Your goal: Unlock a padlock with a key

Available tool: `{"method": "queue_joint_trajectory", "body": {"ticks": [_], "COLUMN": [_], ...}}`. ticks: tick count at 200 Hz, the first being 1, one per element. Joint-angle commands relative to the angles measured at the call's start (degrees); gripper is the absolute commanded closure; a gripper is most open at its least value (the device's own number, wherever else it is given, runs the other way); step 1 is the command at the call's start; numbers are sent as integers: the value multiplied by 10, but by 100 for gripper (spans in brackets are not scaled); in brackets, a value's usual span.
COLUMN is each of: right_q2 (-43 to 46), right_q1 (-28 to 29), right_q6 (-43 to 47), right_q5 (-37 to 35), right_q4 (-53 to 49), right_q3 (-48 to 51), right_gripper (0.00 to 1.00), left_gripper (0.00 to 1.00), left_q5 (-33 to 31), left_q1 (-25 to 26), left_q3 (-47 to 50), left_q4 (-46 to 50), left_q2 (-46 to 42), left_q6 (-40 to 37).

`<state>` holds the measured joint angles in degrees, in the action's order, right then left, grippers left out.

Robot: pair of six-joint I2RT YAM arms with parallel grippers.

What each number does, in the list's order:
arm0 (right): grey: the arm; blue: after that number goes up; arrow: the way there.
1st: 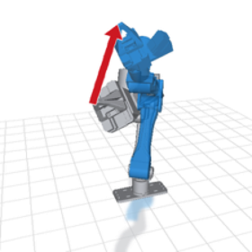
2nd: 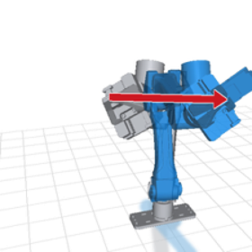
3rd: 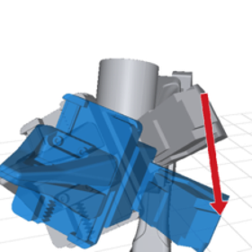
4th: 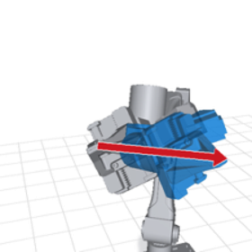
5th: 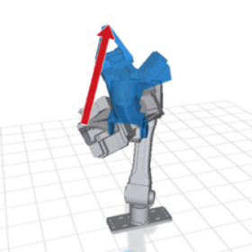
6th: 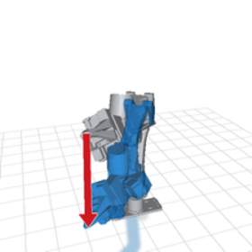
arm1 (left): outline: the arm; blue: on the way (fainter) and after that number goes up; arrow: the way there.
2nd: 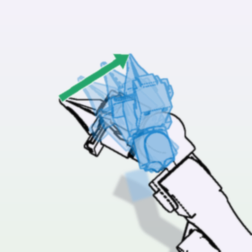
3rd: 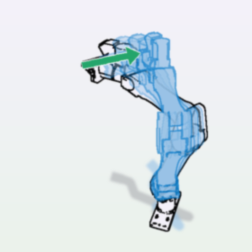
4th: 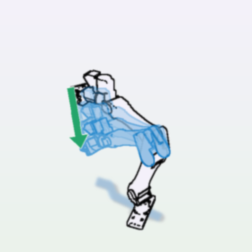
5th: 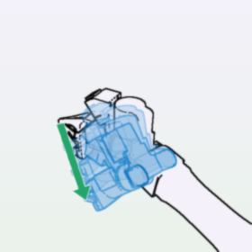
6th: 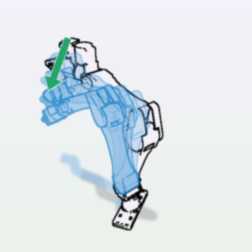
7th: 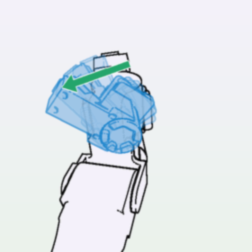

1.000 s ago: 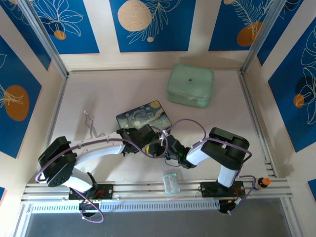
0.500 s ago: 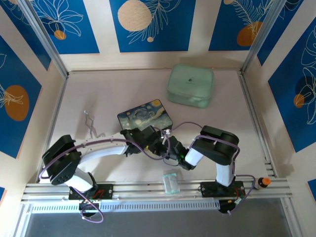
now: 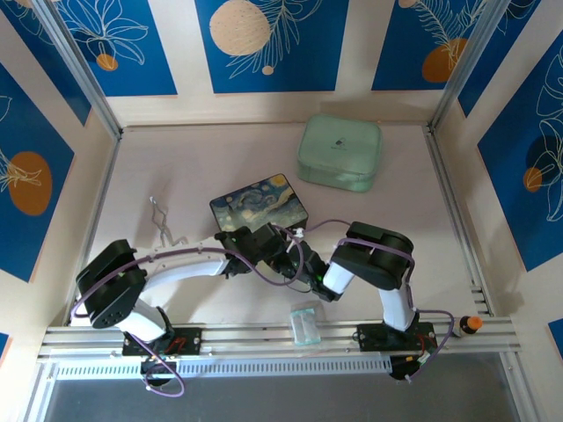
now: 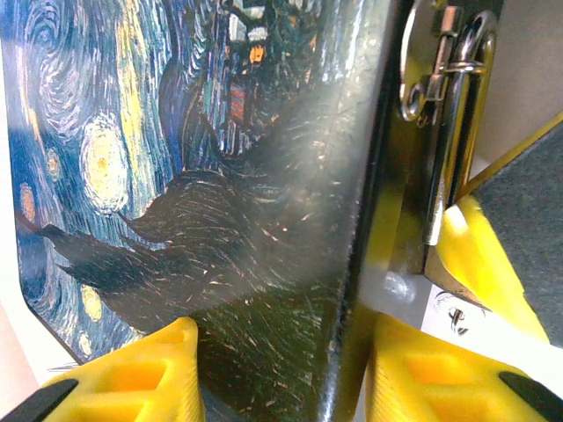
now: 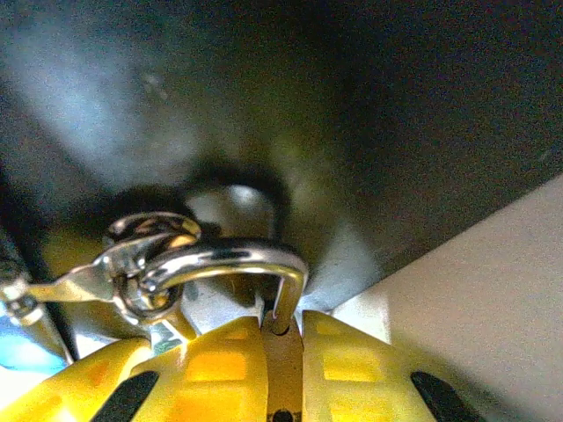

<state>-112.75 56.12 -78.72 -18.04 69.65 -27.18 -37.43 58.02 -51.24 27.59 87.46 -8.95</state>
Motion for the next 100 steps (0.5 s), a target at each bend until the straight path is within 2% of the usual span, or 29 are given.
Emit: {"method": "queue_joint_trajectory", "body": {"ticks": [1,100], "right_q2": [-32,-14], "right_q1": [-17,-55], "right_q6": [-26,-46], "right_q5": [-67,-65], "right_q4": [-39,8], "right_q3": [-15,17], "right_gripper": [100,100], "left_gripper": [79,79], "left_q5": [70,64], "left_q1": [6,7], "left_q3": [32,28], "left_q4": [33,45], "left_q2": [26,27], "left_q6": [-15,-18]}}
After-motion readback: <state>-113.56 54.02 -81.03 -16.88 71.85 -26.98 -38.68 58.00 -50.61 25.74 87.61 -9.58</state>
